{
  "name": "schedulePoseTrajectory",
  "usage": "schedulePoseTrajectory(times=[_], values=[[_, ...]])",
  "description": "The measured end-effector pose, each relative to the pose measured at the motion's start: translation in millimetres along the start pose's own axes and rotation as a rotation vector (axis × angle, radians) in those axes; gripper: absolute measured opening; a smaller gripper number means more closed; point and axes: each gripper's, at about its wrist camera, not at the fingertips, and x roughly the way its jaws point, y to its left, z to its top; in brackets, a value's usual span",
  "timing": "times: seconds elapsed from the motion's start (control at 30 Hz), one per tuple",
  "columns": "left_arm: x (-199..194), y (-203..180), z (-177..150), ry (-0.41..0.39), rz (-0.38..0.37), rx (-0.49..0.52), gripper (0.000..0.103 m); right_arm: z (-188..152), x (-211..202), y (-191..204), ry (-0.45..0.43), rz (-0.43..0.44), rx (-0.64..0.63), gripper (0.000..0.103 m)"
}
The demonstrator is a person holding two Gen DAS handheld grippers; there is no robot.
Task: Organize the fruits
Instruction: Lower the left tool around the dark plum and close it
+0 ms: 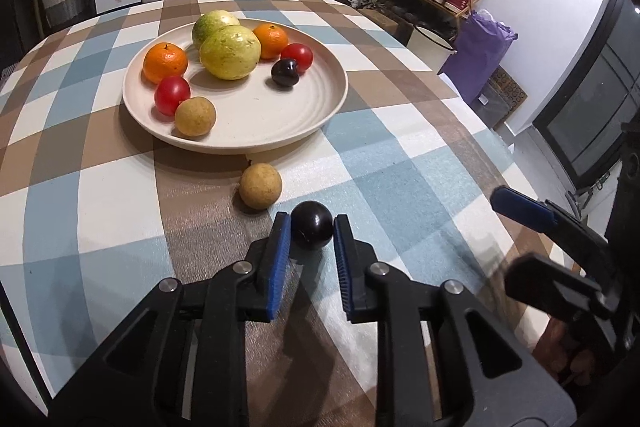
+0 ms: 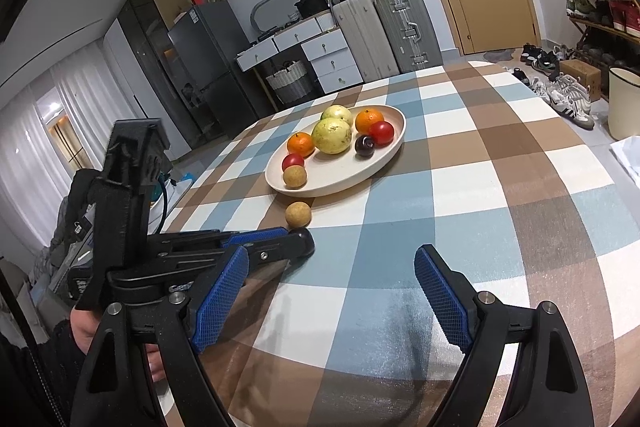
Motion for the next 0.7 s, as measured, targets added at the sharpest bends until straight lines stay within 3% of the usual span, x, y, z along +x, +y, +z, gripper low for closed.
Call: schedulePoseTrajectory(times=[0.23,0.7], values=[[4.7,-2.9,4.4,0.008,0.007,0.011,0.019,-1.6,-0.8,-4.0,-0.003,-0.003,0.012,0.087],[-21.9,18.3,-3.9,-0.030,-0.093,-0.077,0.018,2.2,5.8,-7.0,0.014,-0.004,0.027,0.087]])
